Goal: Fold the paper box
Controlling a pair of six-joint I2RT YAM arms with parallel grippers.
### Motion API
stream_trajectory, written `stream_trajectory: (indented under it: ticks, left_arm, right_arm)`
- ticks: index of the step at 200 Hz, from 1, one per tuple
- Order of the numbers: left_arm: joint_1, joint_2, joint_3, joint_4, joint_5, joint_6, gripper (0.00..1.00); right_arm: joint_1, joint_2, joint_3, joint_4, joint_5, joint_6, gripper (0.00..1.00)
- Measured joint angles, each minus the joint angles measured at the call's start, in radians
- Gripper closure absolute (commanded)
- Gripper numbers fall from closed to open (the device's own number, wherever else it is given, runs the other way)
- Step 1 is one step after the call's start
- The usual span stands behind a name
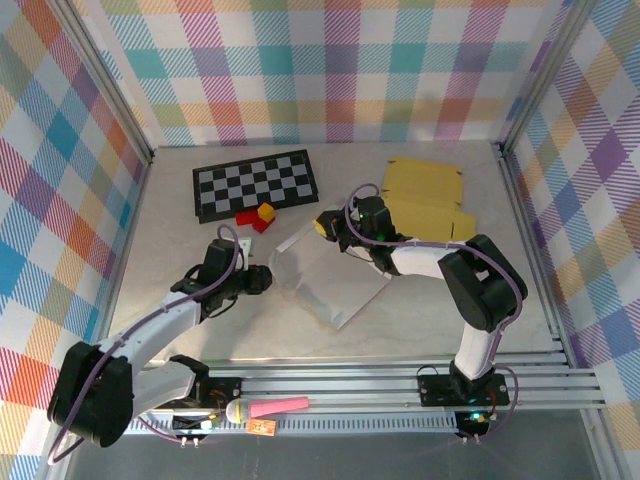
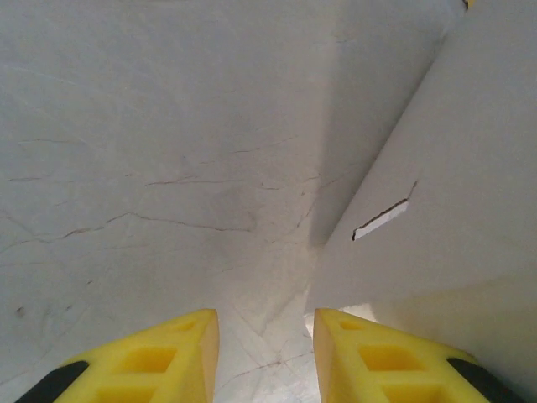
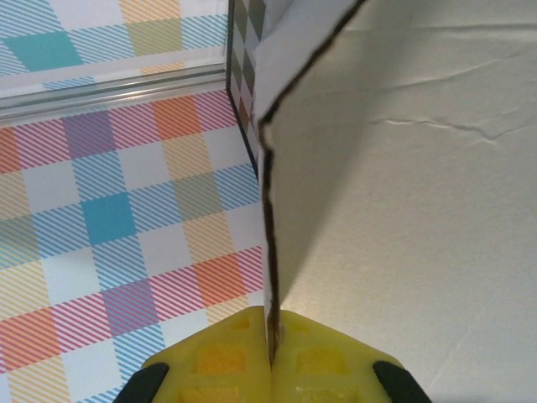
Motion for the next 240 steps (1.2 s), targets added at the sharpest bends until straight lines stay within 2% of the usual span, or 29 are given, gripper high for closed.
stream_trajectory:
  ticks: [56,182,220,240]
  left_arm:
    - [-0.001,-0.007,0.006,0.044,0.008,0.063,0.63]
    - [-0.102,0.087,0.035,0.095,0.015,0.14,0.58]
    - [-0.11,0.088,0.035,0.11,-0.003,0.142,0.5]
    - [-0.114,0.087,0.035,0.11,-0.002,0.142,0.49]
  right_arm:
    - [-0.007,0.0,0.0,0.031,-0.015,0.0,1.0]
    - [-0.029,0.04,-0.013,0.116,-0.07,0.003,1.0]
    - [-0.033,0.042,-0.013,0.116,-0.07,0.005,1.0]
    - [-0.034,0.043,-0.013,0.116,-0.071,0.013,1.0]
